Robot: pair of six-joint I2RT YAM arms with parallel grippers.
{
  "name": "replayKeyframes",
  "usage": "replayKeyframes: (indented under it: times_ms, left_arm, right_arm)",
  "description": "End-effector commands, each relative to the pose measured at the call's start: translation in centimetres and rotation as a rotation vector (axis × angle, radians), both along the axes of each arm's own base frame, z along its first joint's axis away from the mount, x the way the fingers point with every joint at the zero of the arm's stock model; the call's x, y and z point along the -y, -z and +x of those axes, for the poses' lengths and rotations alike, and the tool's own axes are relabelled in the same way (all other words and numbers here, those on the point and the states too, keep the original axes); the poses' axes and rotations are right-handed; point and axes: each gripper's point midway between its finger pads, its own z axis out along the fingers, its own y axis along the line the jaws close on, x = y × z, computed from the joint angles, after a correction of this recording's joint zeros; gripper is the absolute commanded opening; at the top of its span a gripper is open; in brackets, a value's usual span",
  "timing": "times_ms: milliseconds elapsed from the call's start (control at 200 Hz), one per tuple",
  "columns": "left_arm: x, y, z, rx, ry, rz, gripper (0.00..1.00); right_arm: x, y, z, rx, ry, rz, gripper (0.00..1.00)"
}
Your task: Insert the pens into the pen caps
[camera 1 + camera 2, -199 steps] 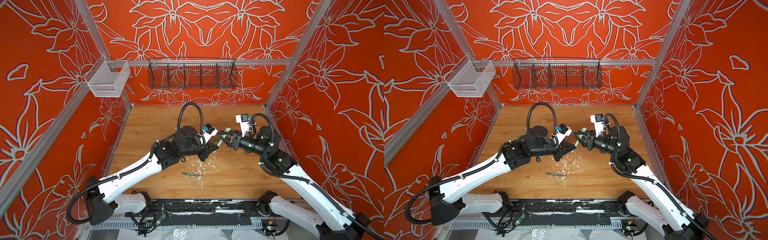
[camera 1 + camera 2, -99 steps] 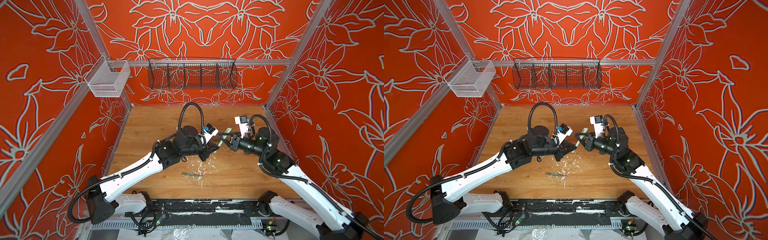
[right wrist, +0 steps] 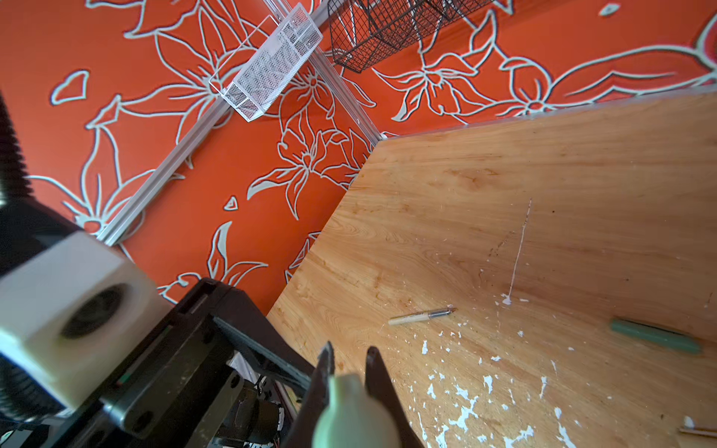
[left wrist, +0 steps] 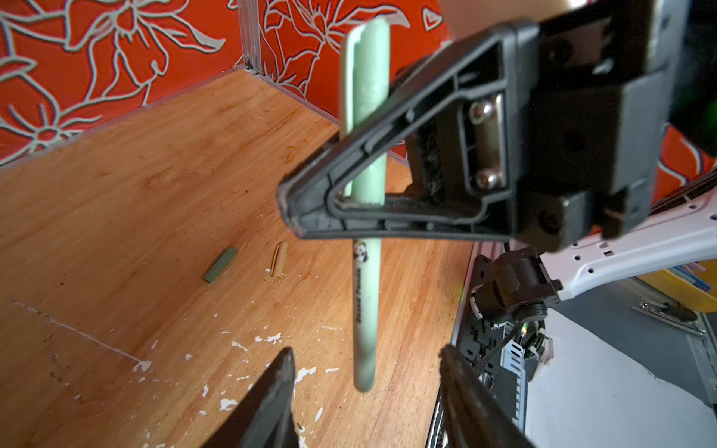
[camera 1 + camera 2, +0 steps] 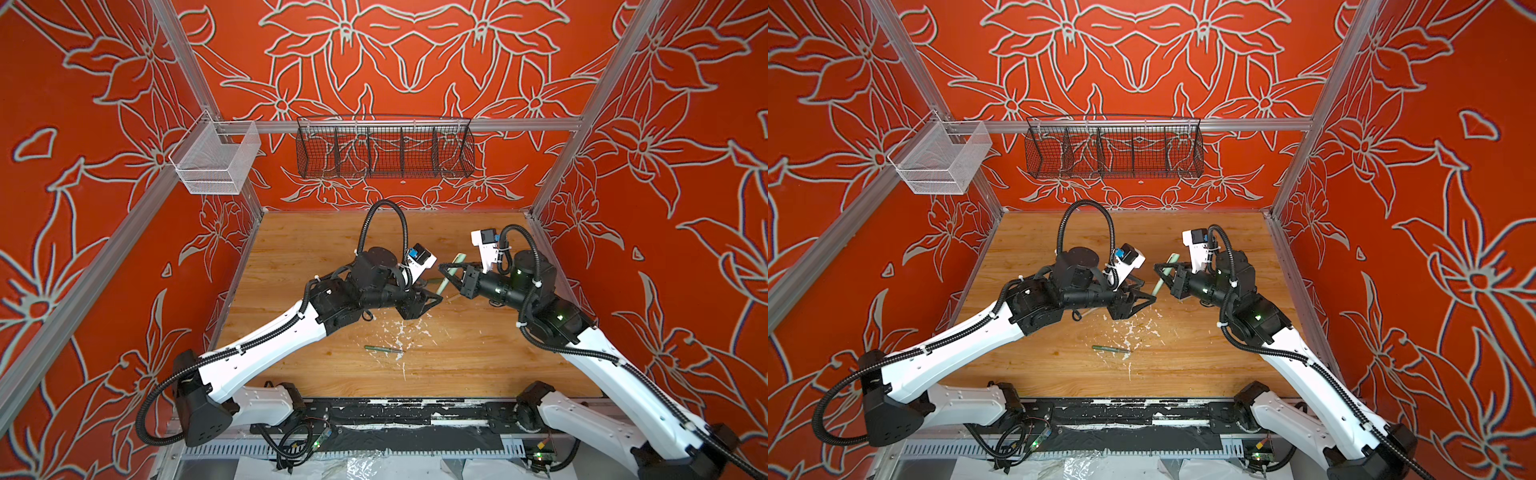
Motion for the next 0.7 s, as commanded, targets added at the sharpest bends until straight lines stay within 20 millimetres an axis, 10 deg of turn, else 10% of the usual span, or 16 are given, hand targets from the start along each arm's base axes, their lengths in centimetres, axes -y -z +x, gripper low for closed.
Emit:
replayKeyframes:
  times_ms: [0,696]
  left_arm:
    - [-1.3,-0.4,-1.0,-0.027,0.043,0.017,0.62]
    - [0.1,1.1,-0.6,-0.147,0.181,-0.007,0.56]
  right_arm:
    - [-0.9,-0.7,-0.3,0.031,-0.076,-0.039,0.0]
    - [-3.3,-0.2,-0.9,0.014,-0.229,0.025,0.0]
